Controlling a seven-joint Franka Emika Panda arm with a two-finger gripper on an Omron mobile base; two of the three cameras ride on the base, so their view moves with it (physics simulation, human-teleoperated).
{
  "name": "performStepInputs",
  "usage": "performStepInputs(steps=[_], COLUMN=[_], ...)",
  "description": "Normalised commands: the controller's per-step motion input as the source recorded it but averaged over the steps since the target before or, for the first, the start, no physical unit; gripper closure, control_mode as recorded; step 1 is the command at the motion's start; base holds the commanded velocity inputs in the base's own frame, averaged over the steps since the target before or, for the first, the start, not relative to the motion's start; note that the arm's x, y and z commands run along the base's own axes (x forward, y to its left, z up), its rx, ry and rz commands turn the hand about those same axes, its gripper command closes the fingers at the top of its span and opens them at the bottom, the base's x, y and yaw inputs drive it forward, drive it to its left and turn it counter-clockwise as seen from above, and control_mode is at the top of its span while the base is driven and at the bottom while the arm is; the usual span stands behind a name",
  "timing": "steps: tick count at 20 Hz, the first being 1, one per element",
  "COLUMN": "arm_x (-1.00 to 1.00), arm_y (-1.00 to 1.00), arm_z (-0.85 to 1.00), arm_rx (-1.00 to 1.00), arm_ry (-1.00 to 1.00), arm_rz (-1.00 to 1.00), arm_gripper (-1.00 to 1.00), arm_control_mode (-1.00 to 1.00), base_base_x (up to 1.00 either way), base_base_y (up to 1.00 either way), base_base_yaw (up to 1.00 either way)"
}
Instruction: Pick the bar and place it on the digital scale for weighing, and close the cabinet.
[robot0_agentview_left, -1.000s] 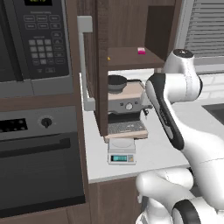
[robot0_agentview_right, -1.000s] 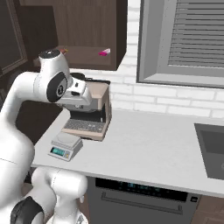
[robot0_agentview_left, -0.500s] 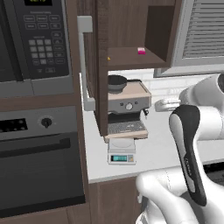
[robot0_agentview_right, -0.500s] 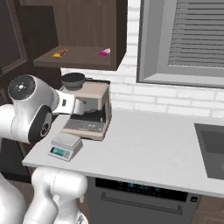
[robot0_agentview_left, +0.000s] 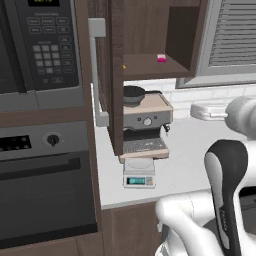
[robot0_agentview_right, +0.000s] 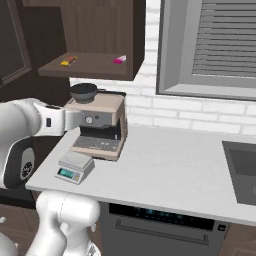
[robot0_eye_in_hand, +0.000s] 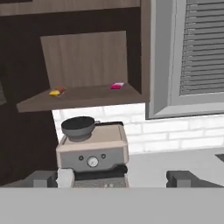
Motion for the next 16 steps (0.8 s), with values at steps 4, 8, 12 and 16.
performStepInputs(steps=[4, 8, 12, 16], arm_x=[-0.34, -0.05, 0.00, 0.08], arm_y=[0.00, 0.00, 0.00, 0.00], arm_z=[0.76, 0.78, 0.80, 0.55], arm_rx=[0.06, 0.08, 0.07, 0.08], arm_ry=[-0.28, -0.19, -0.01, 0.16], arm_rz=[-0.07, -0.03, 0.00, -0.01], arm_gripper=[-1.00, -1.00, -1.00, -1.00], arm_control_mode=[-1.00, -1.00, -1.00, -1.00], base_base_x=[0.00, 0.00, 0.00, 0.00], base_base_y=[0.00, 0.00, 0.00, 0.00], base_base_yaw=[0.00, 0.00, 0.00, 0.00])
